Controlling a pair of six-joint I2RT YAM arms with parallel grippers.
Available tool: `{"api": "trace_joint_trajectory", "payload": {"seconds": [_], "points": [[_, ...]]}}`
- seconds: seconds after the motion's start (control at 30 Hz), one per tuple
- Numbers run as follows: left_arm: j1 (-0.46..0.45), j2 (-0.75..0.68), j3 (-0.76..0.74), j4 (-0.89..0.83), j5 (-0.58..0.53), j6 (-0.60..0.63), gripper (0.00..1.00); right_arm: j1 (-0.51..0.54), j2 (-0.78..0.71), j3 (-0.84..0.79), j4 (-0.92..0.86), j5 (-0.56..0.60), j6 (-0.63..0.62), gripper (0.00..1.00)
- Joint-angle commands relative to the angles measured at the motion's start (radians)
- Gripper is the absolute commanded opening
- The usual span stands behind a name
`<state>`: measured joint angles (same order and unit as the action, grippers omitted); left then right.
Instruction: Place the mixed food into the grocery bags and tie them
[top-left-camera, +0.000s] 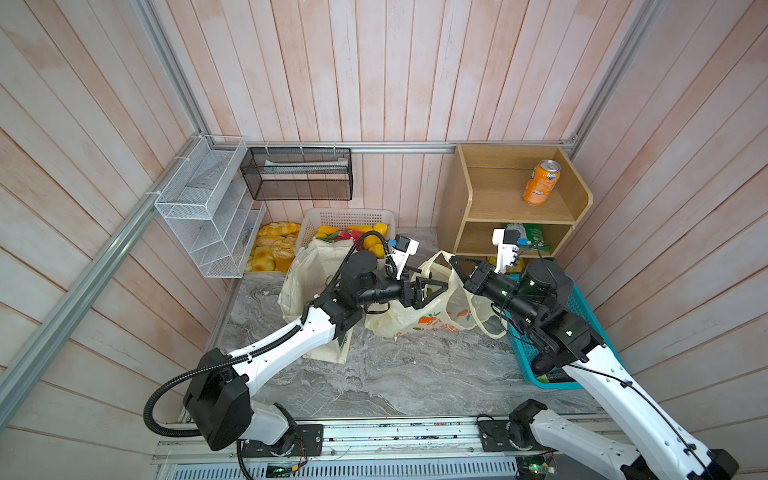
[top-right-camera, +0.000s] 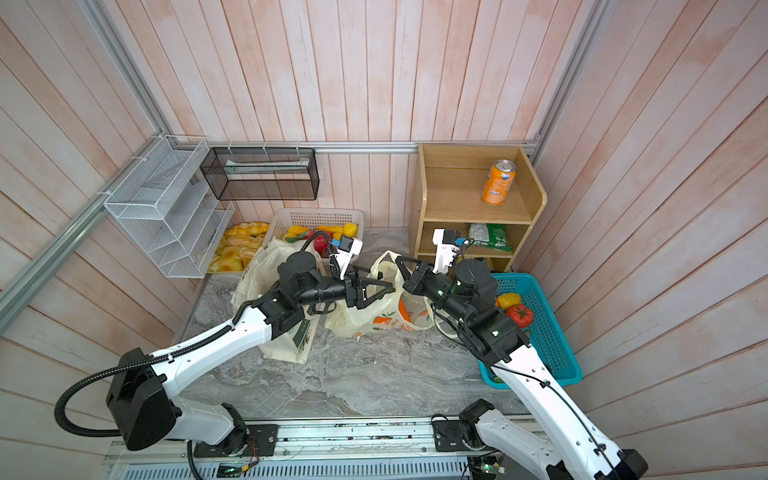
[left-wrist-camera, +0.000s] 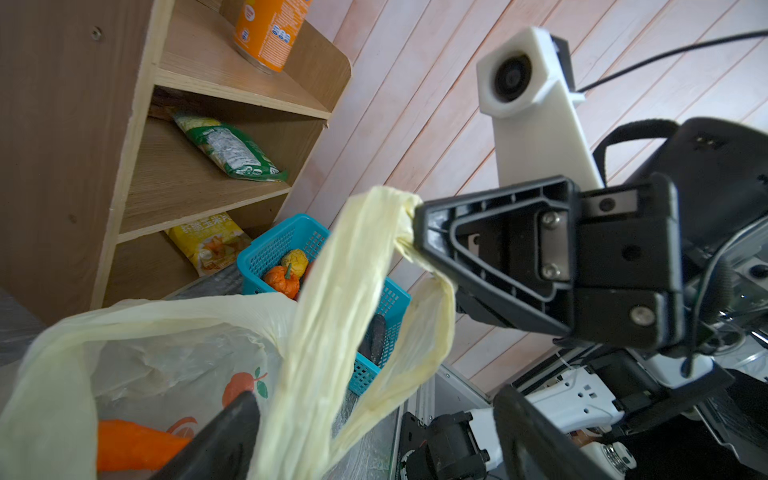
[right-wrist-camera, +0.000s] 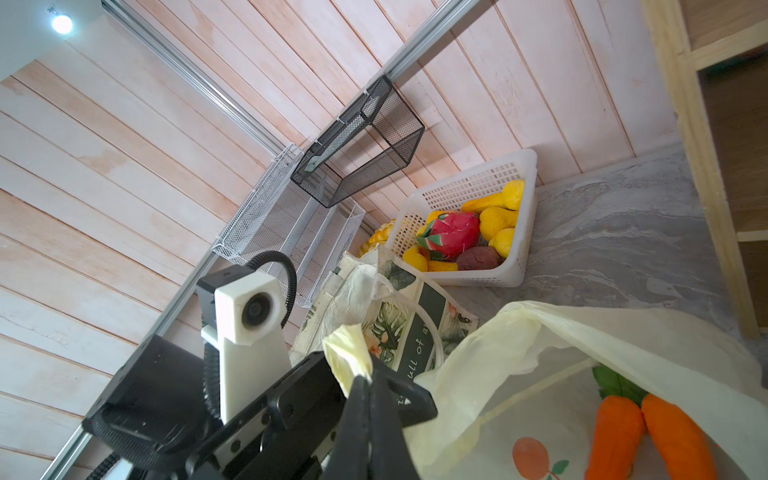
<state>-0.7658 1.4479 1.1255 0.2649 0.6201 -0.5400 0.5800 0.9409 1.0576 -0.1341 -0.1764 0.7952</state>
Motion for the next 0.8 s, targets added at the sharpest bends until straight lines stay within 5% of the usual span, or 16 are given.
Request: {"api": "trace_joint_trajectory", "payload": {"seconds": [0.0, 0.4, 0.53, 0.7, 0.77], "points": [[-0.025, 0.037, -0.004, 0.034, -0.023, 0.043, 0.91, 0.029, 0.02, -0.007, 0.061, 0.039, 0.016, 0.0], [-0.064, 0.086, -0.056, 0.124, -0.201, 0.025, 0.86, 0.095, 0.069, 0.001, 0.119, 0.093, 0.058, 0.0], [-0.063, 0.058, -0.101, 0.149, -0.24, 0.026, 0.61, 0.095, 0.072, 0.016, 0.102, 0.118, 0.063, 0.02], [-0.041, 0.035, -0.131, 0.155, -0.232, 0.019, 0.23, 0.072, 0.071, 0.067, 0.023, 0.108, 0.039, 0.39], [-0.029, 0.026, -0.139, 0.155, -0.224, 0.013, 0.11, 0.055, 0.048, 0.08, -0.014, 0.111, 0.032, 0.45]]}}
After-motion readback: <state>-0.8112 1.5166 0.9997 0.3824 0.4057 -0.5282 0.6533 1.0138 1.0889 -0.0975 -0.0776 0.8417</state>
